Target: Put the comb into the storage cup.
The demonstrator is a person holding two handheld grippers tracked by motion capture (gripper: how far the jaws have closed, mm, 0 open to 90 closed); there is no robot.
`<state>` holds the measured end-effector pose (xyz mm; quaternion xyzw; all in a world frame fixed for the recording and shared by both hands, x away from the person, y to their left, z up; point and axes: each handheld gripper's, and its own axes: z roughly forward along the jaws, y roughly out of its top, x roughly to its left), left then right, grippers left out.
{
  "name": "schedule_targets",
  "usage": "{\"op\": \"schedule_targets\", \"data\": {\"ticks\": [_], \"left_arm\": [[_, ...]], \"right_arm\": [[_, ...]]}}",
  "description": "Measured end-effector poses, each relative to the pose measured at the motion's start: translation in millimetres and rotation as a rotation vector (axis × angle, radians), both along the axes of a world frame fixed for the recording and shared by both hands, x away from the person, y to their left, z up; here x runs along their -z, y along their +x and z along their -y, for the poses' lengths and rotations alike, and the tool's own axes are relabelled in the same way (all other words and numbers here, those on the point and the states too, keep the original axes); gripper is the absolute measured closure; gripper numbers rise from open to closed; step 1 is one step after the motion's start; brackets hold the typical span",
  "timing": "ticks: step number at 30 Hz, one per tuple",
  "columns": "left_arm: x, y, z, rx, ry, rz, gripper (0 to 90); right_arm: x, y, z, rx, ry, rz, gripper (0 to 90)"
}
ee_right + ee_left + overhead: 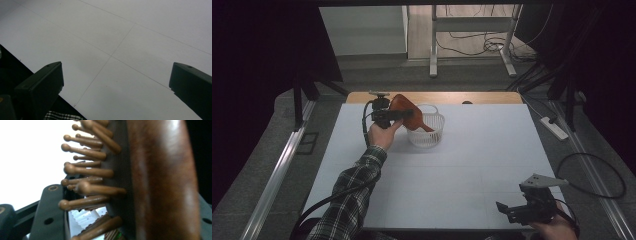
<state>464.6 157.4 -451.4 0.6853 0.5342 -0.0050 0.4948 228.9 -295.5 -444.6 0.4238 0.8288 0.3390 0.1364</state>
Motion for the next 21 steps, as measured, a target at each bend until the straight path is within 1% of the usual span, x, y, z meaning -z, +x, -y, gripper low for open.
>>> {"op": "schedule_targets", "data": {"ticks": [2,8,12,15,16,18,21], "left_arm": [[-0.4,0.3,0.8,0.003,0.005,0.001,39.0],[-1.1,0.7,2.8,0.012,0.027,0.019,29.2],[-0.8,0.8,2.3,0.011,0.027,0.026,22.4],[-1.8,1.0,2.0,0.024,0.033,0.037,20.0],[-3.4,0.9,1.6,0.031,0.04,0.046,17.2],[-4.7,0.8,1.6,0.036,0.045,0.047,14.4],[-8.4,-0.3,-0.1,0.051,0.063,0.053,13.0]], "right_arm": [[0.0,0.0,0.0,0.0,0.0,0.0,0.0],[0.0,-0.1,0.2,-0.001,0.001,0.001,0.0],[0.0,-0.1,0.0,-0.001,0.0,0.001,0.0],[0.1,-0.1,0.0,-0.002,0.0,0.0,0.0],[0.1,0.0,0.0,-0.002,-0.001,0.0,0.0],[0.1,0.0,-0.1,-0.002,-0.001,-0.002,0.0],[0.3,0.3,-0.1,0.0,-0.001,-0.004,0.0]]}}
